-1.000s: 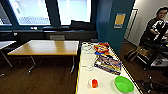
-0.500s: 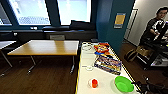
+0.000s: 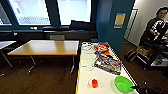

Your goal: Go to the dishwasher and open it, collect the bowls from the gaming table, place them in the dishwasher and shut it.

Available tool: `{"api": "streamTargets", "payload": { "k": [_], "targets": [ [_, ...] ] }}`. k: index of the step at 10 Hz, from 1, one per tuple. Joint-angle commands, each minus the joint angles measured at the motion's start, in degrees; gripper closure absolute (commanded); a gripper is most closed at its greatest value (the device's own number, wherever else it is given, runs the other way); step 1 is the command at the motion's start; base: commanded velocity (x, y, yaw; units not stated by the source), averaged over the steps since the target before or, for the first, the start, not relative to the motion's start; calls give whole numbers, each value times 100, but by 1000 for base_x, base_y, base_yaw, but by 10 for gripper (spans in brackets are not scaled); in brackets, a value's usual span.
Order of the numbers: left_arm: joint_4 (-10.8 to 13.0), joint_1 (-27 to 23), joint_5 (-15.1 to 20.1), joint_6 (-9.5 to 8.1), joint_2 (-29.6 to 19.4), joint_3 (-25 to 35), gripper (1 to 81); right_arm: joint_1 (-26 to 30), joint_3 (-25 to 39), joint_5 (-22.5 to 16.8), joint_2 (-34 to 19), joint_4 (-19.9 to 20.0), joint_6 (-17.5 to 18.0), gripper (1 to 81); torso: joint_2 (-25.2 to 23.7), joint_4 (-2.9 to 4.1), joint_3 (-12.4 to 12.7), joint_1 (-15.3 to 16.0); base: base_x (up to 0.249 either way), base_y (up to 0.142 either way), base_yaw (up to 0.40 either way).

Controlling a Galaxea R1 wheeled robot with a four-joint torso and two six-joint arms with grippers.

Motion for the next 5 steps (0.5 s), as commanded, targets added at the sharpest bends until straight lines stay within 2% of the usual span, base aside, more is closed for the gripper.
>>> {"api": "streamTargets", "payload": {
  "k": [1, 5],
  "targets": [
    [4, -298, 257, -20, -134, 77, 10, 588, -72, -201, -102, 141, 25, 10, 0, 0, 0, 0, 0, 0, 0],
    [4, -323, 258, -20, -90, 42, 10, 377, -73, -157, -75, 150, 25, 10, 0, 2, 0, 0, 0, 0, 0]
  ]
}}
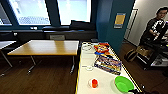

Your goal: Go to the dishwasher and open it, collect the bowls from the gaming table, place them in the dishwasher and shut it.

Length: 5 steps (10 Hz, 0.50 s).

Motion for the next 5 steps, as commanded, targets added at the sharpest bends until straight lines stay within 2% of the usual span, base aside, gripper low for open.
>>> {"api": "streamTargets", "payload": {
  "k": [1, 5],
  "targets": [
    [4, -304, 253, -20, -107, 9, 10, 607, -73, -242, -257, 120, 23, 10, 0, 0, 0, 0, 0, 0, 0],
    [-4, -304, 341, -20, -81, -79, 10, 466, 41, -154, -266, 129, 23, 10, 0, 0, 0, 0, 0, 0, 0]
  ]
}}
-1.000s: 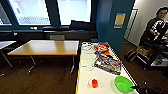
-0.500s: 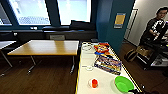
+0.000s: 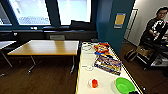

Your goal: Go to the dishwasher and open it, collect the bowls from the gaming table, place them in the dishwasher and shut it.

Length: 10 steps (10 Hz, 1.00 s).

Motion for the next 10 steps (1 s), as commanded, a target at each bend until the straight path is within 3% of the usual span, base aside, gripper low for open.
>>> {"api": "streamTargets", "payload": {
  "k": [1, 3, 6, 10],
  "targets": [
    [-2, -307, 258, -20, -116, 7, 10, 577, 55, -266, -263, 130, 75, 811, 0, 0, 0, 0, 0, 0, 0],
    [-2, -307, 267, -55, -45, -134, 10, 507, 125, -275, -272, 358, 67, 811, 0, 2, 0, -2, 0, 0, 0],
    [-2, -307, 267, -55, -45, -142, 10, 550, 345, -266, -421, 376, -4, 811, 0, 0, 0, 0, 0, 0, 0],
    [24, -307, 258, -55, 16, -142, 10, 902, 1906, -266, -1456, 376, 58, 811, 0, 0, 0, 0, 0, 0, 0]
  ]
}}
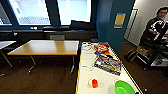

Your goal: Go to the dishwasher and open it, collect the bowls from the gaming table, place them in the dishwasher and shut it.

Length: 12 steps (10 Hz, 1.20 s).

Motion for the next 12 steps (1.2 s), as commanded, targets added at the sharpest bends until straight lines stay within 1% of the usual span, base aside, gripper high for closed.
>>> {"api": "streamTargets", "payload": {
  "k": [1, 6, 8, 10, 11, 12],
  "targets": [
    [34, -293, 249, 21, -111, 75, 10, 1031, 1317, -294, -1239, 66, 9, 811, 0, 0, 0, 0, 0, 0, 0],
    [78, -355, 241, 30, -24, 92, 10, 1269, 2774, -356, -2635, -12, 9, 811, 0, 0, 0, 0, 0, 0, 0],
    [87, -398, 241, 30, 12, 101, 10, 1287, 3136, -373, -3103, -22, 9, 811, 0, 0, 0, 0, 0, 0, 0],
    [78, -530, 249, 29, -40, 258, 10, 1182, 3373, -408, -3418, -30, -35, 811, 0, 0, 0, 0, 0, 0, 0],
    [70, -635, 249, 21, -137, 442, 10, 1094, 3434, -417, -3489, -30, -35, 811, 0, 0, 0, 0, 0, 0, 0],
    [61, -741, 249, 21, -381, 818, 10, 945, 3435, -417, -3507, -30, -44, 811, 0, 0, 0, 0, 0, 0, 0]
  ]
}}
